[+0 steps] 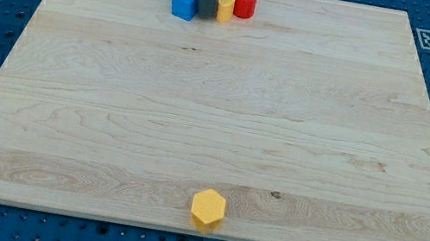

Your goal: Move the yellow heart into the red blocks

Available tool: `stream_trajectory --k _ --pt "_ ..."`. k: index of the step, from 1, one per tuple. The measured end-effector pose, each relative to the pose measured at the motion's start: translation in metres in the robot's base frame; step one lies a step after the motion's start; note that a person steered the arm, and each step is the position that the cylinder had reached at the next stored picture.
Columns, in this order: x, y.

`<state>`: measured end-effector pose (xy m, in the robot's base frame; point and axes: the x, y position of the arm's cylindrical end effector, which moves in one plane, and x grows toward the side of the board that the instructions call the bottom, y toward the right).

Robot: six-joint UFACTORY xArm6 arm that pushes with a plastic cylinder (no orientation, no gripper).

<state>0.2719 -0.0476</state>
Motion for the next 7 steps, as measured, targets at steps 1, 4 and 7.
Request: stream_trajectory --k 1,4,7 --pt "0.019 0.000" --pt "0.114 0.017" --pt "0.120 0.156"
